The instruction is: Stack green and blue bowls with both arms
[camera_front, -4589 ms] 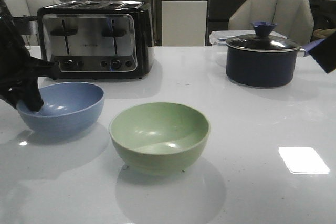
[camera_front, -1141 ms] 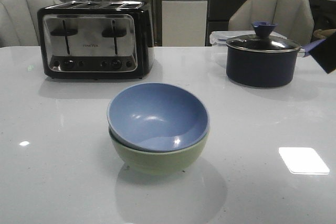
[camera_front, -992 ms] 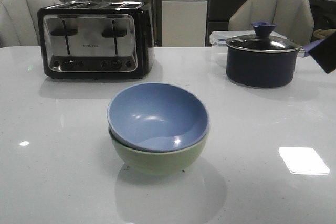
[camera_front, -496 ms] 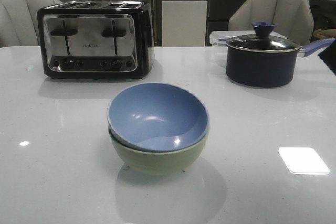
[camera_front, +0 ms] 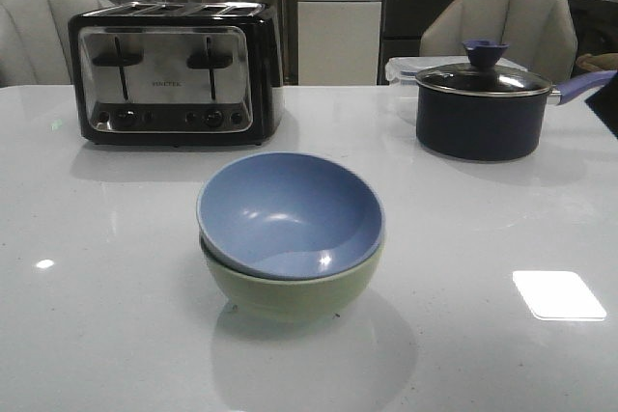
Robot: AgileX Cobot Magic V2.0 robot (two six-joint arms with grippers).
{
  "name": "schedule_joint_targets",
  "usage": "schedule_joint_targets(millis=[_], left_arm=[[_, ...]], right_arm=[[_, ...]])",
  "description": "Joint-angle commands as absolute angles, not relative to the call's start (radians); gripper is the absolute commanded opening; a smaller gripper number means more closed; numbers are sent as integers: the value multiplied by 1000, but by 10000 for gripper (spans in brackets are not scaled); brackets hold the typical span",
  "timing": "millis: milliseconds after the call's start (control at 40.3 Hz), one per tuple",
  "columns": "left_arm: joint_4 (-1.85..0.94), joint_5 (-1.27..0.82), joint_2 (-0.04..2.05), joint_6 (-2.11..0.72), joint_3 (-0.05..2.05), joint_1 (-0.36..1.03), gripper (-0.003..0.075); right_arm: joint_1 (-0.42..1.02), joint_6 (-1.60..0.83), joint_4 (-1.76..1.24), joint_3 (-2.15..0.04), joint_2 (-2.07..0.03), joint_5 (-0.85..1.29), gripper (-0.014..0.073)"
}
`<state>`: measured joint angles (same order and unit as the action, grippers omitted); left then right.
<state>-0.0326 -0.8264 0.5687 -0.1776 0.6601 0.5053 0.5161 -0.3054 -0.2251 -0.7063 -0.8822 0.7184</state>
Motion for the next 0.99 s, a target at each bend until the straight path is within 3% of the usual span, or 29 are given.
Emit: schedule_joint_targets(millis=[0, 223, 447, 967], left_arm=[[0, -703, 503, -197, 654, 441, 93], [34, -408, 272, -197, 441, 215, 93], [-78, -290, 78, -195, 274, 63, 93], [-11, -33, -25, 46, 16, 42, 93]], right_arm=[[516, -317, -234, -734, -876, 665, 56], [516, -317, -234, -734, -876, 665, 56], [516, -317, -234, -734, -876, 665, 56], [516, -317, -234, -734, -876, 665, 56]])
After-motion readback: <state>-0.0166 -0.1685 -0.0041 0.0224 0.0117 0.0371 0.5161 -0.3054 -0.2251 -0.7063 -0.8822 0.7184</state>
